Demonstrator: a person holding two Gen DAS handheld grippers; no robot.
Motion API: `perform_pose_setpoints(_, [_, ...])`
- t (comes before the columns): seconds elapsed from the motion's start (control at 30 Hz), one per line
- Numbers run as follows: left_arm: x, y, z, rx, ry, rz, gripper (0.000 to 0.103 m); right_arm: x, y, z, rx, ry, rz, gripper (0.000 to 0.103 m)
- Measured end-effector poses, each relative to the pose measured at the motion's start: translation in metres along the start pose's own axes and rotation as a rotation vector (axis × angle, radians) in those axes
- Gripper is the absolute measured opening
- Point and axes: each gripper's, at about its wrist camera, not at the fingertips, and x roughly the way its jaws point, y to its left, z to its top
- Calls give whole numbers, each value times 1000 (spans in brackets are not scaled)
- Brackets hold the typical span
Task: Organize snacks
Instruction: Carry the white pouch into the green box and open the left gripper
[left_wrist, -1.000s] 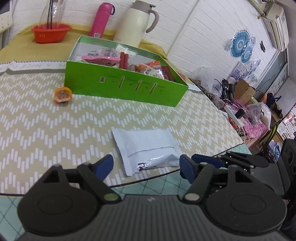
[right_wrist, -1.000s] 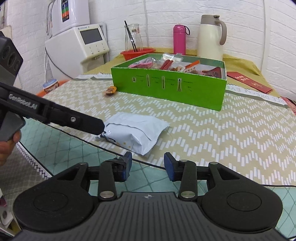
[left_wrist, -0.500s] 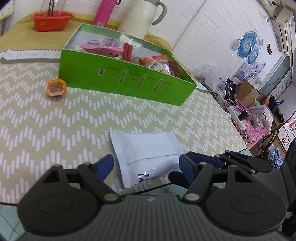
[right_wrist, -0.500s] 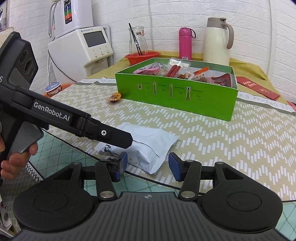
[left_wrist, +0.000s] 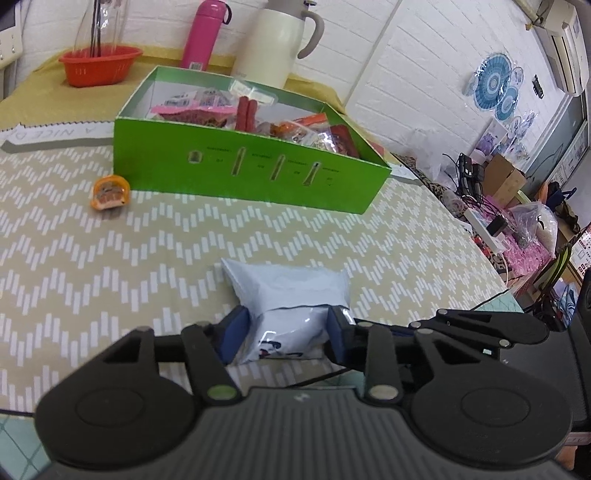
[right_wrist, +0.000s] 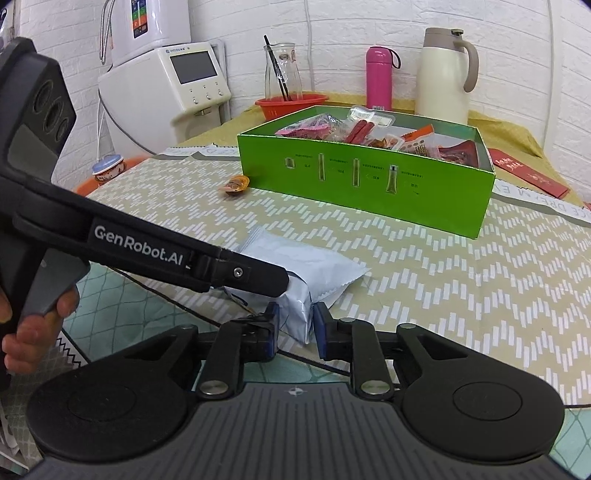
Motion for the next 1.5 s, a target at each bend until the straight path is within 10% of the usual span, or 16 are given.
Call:
perform_pose_setpoints(0.73, [-28,-18,106,26,-217,-37,30,-10,-32,88,4,-232,-22,28])
perform_pose_setpoints(1.5, [75,36,153,-74,-113,-15,30,87,-90,114,92,-136,-49,28])
